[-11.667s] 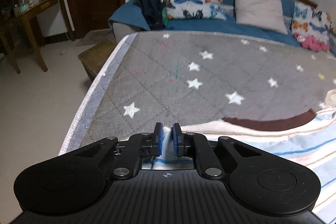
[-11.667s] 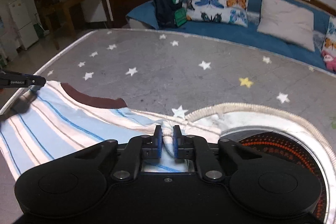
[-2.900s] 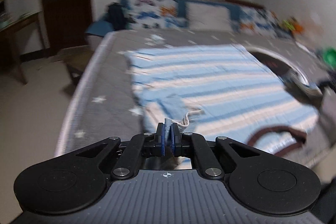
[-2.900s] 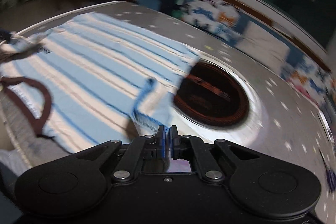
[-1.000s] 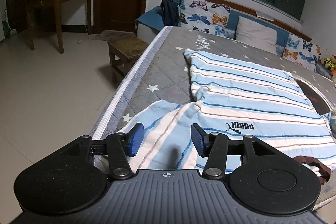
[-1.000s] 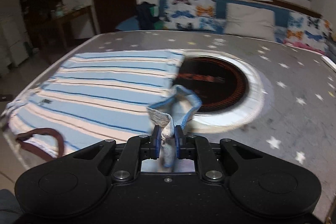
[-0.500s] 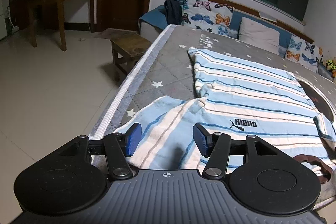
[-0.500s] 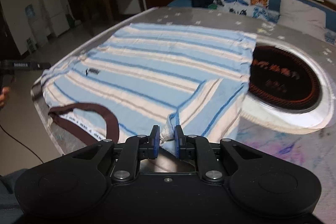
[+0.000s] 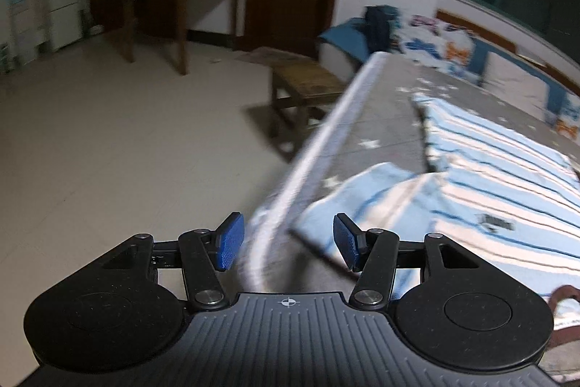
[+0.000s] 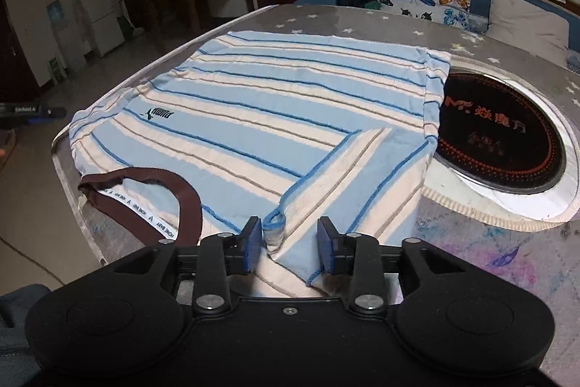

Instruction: Fold clothes

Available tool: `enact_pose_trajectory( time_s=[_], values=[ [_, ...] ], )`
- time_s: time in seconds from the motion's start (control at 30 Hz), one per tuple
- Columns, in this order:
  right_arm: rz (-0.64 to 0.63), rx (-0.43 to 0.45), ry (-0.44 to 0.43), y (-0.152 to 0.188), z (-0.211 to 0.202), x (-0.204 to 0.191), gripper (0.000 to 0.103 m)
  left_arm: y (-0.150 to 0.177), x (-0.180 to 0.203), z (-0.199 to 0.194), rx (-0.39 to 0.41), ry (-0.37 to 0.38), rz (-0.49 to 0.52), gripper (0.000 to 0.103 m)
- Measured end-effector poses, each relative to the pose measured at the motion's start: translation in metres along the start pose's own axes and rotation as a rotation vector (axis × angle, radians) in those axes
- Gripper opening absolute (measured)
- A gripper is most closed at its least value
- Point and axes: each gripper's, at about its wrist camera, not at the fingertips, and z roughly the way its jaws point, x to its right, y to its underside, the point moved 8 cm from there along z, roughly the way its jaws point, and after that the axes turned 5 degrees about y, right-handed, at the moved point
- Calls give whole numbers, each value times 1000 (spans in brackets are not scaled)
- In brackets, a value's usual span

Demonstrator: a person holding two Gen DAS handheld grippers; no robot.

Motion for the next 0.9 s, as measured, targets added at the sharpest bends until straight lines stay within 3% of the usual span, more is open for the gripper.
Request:
enact_pose_trajectory(
  time_s=[0.17,0.3,0.53,0.6,0.7,0.83,0.9],
  values=[
    [6,0,16,-1,0,4,46,5,2,8,-31,42,-47,55],
    [6,1,20,-1,1,4,50,8,10,14,-45,50,-43,45],
    [-2,-2,21,0,3,4,52,9,13,17,-32,1,-34,36],
    [-4,-1,23,-1,3,4,52,9,16,17,-23,-21,-13,28],
    [-5,4,27,-1,2,4,56,8,26,20,-24,6,10,26],
    [-10,7,31,-1,0,5,58,7,27,25,-29,-11,3,25],
    [-9,8,32,-1,1,6,58,5,25,26,-31,-13,-19,18]
  ],
)
